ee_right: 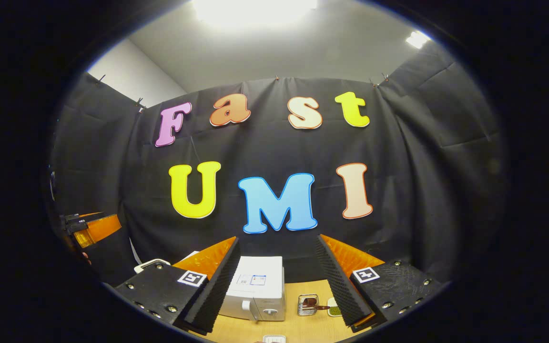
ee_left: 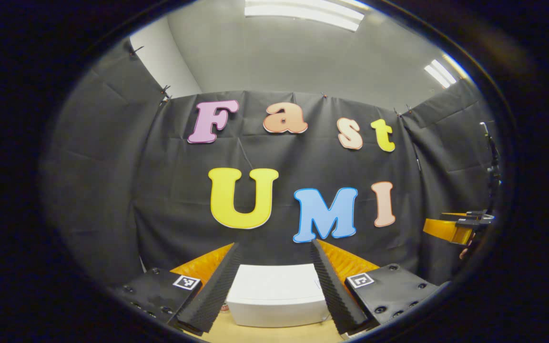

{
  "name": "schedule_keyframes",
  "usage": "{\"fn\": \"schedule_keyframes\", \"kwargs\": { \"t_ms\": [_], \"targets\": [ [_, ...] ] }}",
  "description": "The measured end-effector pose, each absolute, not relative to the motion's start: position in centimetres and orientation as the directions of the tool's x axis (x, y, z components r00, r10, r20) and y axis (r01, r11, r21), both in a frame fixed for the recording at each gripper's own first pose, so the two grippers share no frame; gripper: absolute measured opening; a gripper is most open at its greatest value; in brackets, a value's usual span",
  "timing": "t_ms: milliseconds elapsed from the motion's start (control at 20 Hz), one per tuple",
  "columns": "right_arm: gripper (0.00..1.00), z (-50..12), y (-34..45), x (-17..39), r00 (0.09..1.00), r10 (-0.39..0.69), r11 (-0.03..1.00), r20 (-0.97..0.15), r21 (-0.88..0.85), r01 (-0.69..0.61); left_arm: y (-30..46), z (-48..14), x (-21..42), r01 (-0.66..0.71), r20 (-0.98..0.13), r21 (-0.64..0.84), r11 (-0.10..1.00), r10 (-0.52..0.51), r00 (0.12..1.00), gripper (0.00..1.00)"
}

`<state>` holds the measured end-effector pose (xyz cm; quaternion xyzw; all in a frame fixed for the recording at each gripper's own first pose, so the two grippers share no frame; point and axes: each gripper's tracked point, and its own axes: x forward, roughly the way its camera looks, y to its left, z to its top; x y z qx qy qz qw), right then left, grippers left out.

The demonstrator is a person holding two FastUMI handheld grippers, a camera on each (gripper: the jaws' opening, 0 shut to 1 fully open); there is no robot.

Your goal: Open the microwave oven with the left hand, put the food in, and close the microwave oven.

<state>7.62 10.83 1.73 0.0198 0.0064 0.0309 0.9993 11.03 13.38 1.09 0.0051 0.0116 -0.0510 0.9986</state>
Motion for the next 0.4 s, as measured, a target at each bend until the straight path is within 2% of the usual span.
{"fn": "schedule_keyframes", "kwargs": {
  "t_ms": [200,400],
  "targets": [
    [0.95,2.0,12.5,6.3,0.999,0.051,0.998,-0.010,0.035,-0.051,14.7,1.2,9.9,0.130,-0.017,0.025,0.991,-0.130,0.991,0.94],
    [0.95,2.3,13.6,5.0,0.999,0.034,0.998,0.007,0.045,-0.034,14.0,2.0,8.8,0.211,0.010,0.040,0.977,-0.211,0.977,0.94]
  ]
}}
